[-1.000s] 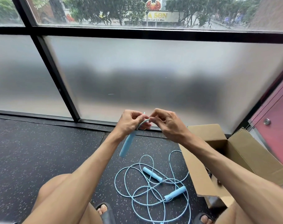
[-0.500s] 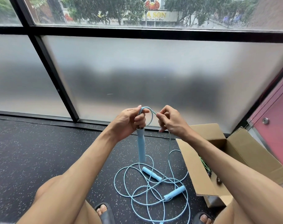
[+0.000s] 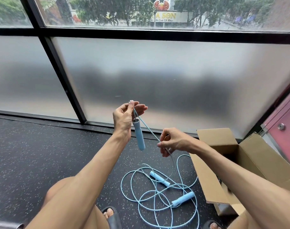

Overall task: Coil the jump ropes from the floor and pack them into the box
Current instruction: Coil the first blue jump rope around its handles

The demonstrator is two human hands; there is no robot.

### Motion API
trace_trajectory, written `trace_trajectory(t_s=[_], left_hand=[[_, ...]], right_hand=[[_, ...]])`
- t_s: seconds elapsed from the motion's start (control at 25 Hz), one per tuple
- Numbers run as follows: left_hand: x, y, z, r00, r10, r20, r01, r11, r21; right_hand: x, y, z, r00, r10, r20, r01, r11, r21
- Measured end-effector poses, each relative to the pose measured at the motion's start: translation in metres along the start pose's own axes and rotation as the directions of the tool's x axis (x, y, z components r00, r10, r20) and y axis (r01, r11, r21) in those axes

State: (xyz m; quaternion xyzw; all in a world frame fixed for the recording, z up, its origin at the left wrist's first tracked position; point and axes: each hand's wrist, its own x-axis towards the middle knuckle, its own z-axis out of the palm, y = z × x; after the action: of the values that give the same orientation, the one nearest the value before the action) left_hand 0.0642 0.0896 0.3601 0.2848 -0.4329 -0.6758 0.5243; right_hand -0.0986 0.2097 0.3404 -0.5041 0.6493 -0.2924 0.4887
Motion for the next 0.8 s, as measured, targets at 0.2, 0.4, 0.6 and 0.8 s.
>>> trace_trajectory(t_s=[0.2, 0.4, 0.6, 0.8], left_hand=[[0.000, -0.003, -0.002, 0.994, 0.112, -0.014, -0.101, 0.937, 0.333], [-0.004, -0.012, -0.001, 0.966, -0.009, 0.259, -0.166, 0.747, 0.644], [-0.016, -0.010, 0.008, 0.848, -0.276, 0.453, -0.129, 0.721, 0.681], [-0.017, -0.007, 0.011, 0.758, -0.424, 0.497, 0.135, 0.846, 0.515]], right_hand=[[0.002, -0.009, 0.004, 0.983, -0.183, -0.032, 0.174, 0.965, -0.195], [-0.003, -0.021, 0.003, 0.906, -0.398, -0.142, 0.351, 0.897, -0.268], [-0.004, -0.026, -0.011, 0.787, -0.520, -0.331, 0.444, 0.851, -0.280], [-0.002, -0.020, -0.026, 0.763, -0.457, -0.456, 0.423, 0.888, -0.183]])
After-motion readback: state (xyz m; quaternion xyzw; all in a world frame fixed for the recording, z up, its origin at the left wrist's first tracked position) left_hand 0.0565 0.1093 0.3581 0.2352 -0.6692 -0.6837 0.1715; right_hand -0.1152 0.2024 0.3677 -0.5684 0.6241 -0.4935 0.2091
